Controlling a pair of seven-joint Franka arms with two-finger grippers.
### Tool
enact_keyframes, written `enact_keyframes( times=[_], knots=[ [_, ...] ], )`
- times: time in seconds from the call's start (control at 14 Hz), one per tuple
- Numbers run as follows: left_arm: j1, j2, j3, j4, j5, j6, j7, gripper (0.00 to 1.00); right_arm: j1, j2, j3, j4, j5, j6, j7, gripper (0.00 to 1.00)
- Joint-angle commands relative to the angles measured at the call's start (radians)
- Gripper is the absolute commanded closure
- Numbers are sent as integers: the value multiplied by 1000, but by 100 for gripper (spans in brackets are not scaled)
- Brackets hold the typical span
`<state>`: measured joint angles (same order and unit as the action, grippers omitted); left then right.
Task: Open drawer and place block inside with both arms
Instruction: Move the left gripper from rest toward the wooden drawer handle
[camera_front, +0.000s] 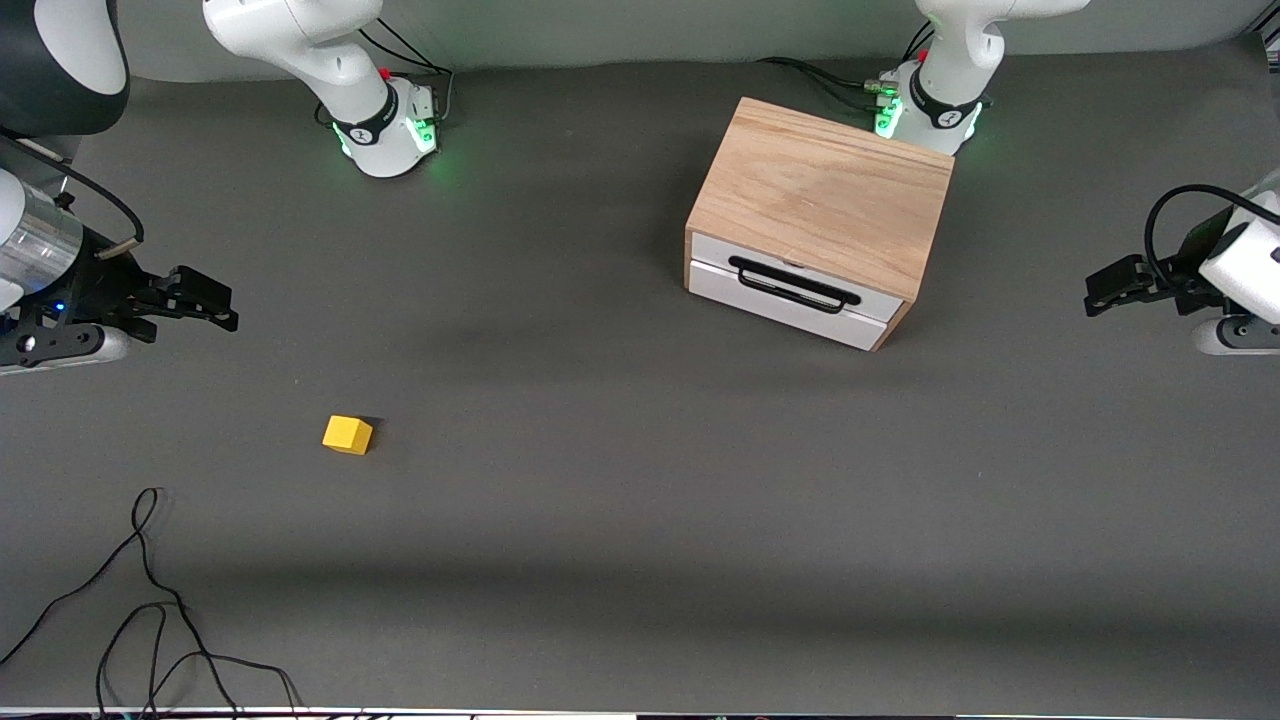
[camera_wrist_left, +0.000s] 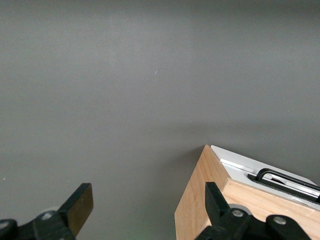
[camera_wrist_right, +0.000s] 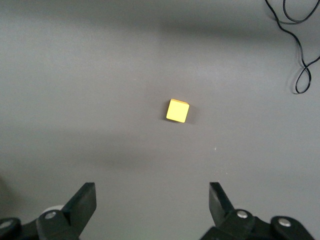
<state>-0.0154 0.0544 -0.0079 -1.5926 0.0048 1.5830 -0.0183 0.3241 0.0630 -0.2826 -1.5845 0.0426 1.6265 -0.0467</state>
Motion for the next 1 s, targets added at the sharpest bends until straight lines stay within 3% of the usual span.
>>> enact_keyframes(
  times=[0.0, 0.71, 0.93],
  knots=[
    [-5, -11, 6, -12, 9, -18, 17, 0, 1, 5, -4, 11, -10, -8, 5, 0],
    [-26, -10, 5, -12, 9, -20, -11, 0, 1, 17, -4, 11, -1, -7, 7, 0],
    [-70, -7, 3, -15, 1, -24, -134, 0, 1, 17, -4, 9, -1, -8, -2, 0]
  ],
)
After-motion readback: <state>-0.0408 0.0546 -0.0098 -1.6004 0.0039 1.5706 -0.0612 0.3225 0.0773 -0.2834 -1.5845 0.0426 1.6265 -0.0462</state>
